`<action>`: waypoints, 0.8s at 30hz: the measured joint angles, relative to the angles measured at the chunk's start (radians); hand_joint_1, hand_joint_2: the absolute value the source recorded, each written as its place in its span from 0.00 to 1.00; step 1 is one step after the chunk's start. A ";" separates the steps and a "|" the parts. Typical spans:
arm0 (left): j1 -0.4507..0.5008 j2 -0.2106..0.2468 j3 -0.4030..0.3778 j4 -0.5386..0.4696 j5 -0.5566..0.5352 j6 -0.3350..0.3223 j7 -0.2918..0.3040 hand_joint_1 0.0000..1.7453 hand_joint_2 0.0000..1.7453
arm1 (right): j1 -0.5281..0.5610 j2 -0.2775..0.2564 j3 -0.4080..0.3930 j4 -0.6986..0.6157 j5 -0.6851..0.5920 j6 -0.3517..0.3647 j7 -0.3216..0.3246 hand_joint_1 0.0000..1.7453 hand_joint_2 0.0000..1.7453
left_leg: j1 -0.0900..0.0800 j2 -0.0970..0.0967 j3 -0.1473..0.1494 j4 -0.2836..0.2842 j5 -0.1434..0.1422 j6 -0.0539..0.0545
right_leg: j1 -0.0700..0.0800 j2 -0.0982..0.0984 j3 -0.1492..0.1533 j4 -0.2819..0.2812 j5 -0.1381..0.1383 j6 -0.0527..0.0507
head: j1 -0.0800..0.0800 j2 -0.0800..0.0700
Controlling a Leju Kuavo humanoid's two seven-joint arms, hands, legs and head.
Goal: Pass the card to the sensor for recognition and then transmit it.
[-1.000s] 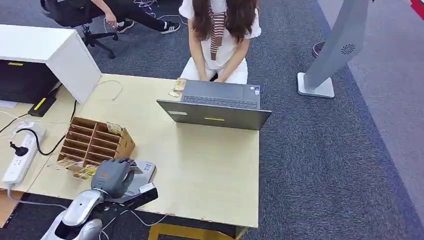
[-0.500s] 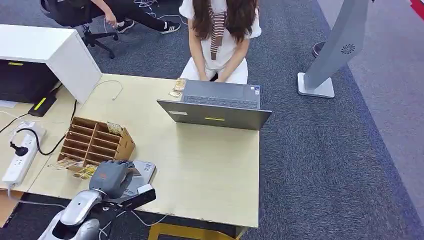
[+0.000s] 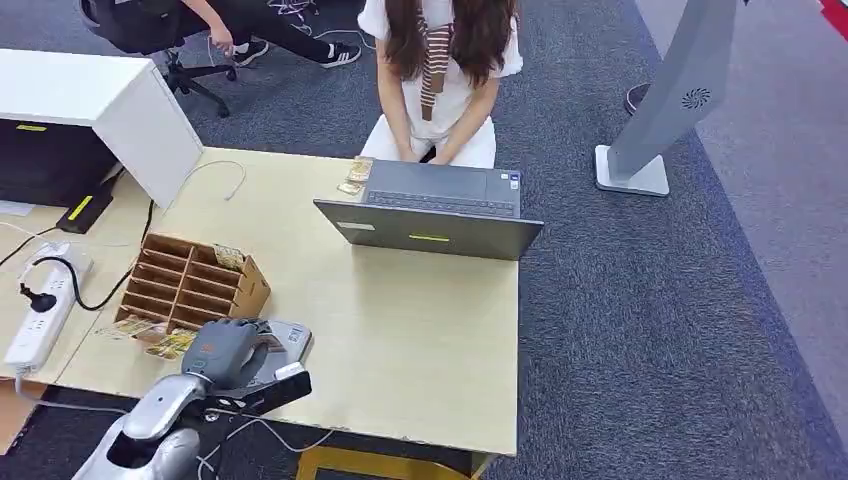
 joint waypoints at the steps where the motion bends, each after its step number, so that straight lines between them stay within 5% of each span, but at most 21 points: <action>1: -0.005 0.000 -0.002 0.009 -0.002 0.004 0.000 1.00 1.00 | 0.000 0.000 0.000 0.000 0.000 0.000 0.000 0.00 1.00 | 0.000 0.000 0.000 0.000 0.000 0.000 | 0.000 0.000 0.000 0.000 0.000 0.000 | 0.000 0.000; 24: -0.038 -0.006 -0.020 0.048 -0.009 0.021 0.000 1.00 1.00 | -0.001 0.000 0.002 0.000 0.000 0.000 0.000 0.00 1.00 | 0.000 0.000 0.001 0.000 0.000 0.000 | 0.000 0.000 0.001 0.000 0.000 0.000 | 0.000 0.000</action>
